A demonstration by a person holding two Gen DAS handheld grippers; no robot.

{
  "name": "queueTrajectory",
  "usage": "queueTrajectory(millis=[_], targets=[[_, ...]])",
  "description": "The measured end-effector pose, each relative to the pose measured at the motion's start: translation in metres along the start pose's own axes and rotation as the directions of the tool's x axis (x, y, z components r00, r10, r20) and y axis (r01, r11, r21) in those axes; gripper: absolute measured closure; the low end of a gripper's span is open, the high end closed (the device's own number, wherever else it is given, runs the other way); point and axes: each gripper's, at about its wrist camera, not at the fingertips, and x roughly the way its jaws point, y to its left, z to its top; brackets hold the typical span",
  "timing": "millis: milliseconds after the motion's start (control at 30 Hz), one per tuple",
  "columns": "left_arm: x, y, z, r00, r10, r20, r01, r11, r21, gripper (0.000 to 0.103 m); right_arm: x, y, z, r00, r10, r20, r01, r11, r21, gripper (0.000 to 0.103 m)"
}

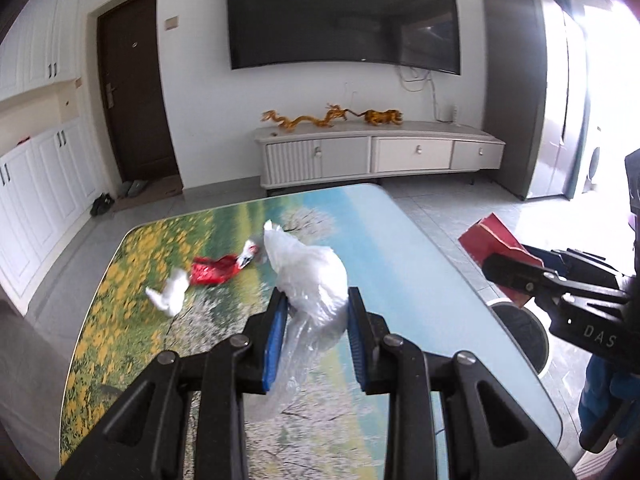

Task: Collect trash
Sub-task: 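Grasp the red-and-white paper carton with right tool while left tool holds white bag, then carry both items over the trash bin and open both tools to drop them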

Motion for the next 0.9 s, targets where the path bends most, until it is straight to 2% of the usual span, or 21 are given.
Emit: queueTrajectory(millis=[333,600,833,900], targets=[[0.009,-0.071,0.019,0.997,-0.071,-0.003,0.071,0.989,0.132,0.075,-0.028,-0.069,-0.011,0.991,-0.126,0.049,0.118,0.982,0.147,0.07],[0.041,-0.136,0.031,0.989,-0.137,-0.055,0.146,0.963,0.228,0.075,-0.034,-0.125,-0.033,0.97,-0.242,0.015,0.23,0.938,0.26,0.07],[0.092,-0.21,0.034,0.956,-0.241,-0.168,0.281,0.916,0.286,0.075,-0.039,-0.193,-0.07,0.932,-0.351,-0.092,0.359,0.85,0.385,0.07],[0.108,-0.234,0.031,0.937,-0.276,-0.213,0.332,0.896,0.297,0.075,-0.041,-0.209,-0.084,0.92,-0.37,-0.129,0.389,0.824,0.413,0.07]])
